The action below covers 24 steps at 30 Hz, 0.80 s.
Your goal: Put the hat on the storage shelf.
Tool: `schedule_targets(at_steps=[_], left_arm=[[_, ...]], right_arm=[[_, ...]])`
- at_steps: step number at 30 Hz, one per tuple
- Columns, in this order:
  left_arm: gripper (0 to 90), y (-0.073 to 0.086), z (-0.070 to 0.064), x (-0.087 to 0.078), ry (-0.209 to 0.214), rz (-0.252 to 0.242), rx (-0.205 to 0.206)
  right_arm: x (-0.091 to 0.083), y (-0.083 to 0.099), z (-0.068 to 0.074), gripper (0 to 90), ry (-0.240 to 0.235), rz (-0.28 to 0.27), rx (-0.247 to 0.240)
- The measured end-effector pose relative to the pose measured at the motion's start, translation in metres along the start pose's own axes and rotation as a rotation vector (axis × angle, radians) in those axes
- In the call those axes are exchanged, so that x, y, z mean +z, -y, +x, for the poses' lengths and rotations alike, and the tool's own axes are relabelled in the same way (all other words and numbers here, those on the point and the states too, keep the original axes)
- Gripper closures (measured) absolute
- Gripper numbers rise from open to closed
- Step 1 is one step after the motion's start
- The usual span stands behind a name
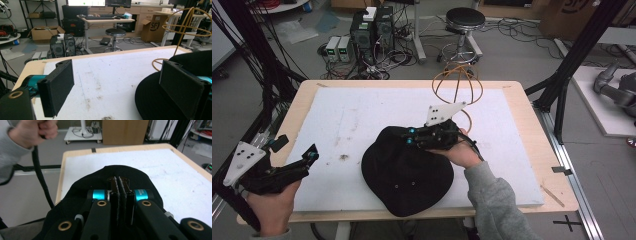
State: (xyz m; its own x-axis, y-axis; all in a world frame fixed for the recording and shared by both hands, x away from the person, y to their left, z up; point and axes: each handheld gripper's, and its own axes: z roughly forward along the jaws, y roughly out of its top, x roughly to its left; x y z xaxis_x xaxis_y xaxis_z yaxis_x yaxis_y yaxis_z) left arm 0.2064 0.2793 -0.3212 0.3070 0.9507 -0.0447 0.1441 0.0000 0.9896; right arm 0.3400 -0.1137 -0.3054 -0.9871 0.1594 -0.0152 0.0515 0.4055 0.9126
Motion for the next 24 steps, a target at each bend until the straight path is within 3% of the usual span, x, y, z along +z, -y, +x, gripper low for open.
schedule_targets(at_steps=[5,13,24], left_arm=[[12.7,0.001,0.0,0.002,0.001,0.004,-0.002],[12.7,0.001,0.001,0.002,0.002,0.004,-0.005],[12.7,0.002,0.004,0.001,-0.005,0.003,-0.016]], right_arm=[[-0.015,-0.018,0.001,88.7,0.024,-0.023,-0.011],[-0.033,-0.042,0.002,88.7,0.015,-0.049,-0.03],[-0.063,-0.095,-0.002,88.7,0.002,-0.06,-0.07]])
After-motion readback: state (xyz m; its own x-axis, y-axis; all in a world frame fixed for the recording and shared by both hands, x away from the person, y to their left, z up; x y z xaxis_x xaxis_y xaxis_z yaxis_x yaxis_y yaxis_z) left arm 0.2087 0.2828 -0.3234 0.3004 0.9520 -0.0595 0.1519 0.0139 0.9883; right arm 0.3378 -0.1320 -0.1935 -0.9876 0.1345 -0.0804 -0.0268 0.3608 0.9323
